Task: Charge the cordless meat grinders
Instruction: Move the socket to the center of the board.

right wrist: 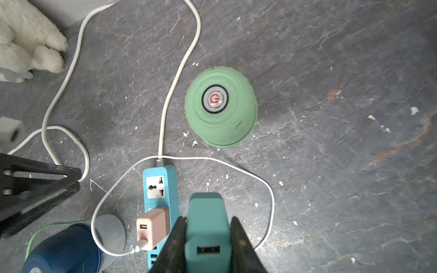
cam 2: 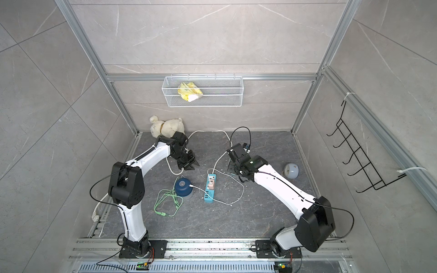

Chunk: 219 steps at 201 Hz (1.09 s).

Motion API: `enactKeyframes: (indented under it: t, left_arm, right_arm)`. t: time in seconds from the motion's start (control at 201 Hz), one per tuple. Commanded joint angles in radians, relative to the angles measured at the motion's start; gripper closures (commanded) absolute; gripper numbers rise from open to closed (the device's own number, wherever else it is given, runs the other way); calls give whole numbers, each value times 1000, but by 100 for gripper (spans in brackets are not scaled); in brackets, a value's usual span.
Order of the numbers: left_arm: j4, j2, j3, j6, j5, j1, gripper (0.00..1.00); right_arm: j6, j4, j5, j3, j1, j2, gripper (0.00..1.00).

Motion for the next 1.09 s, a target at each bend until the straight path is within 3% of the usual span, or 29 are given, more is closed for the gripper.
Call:
enactKeyframes:
  t: [0.0,0.309,0.867,1.086]
  left_arm:
    - [-110,68,52,76,-50,-23,73]
    - [-101,216,163,169,3,-87,81]
    - [40,281,220,263,161,-246,77]
    - [52,225,147,269,48,-257,75]
  right_arm:
    - [-19,-36,23,-23,-16,-36,100]
    - [-6,-47,25,-67,-43,-104,100]
    - [-18,-93,-7,-125,-62,-172,100]
    - [-81,-58,-54,-114,-62,-103,100]
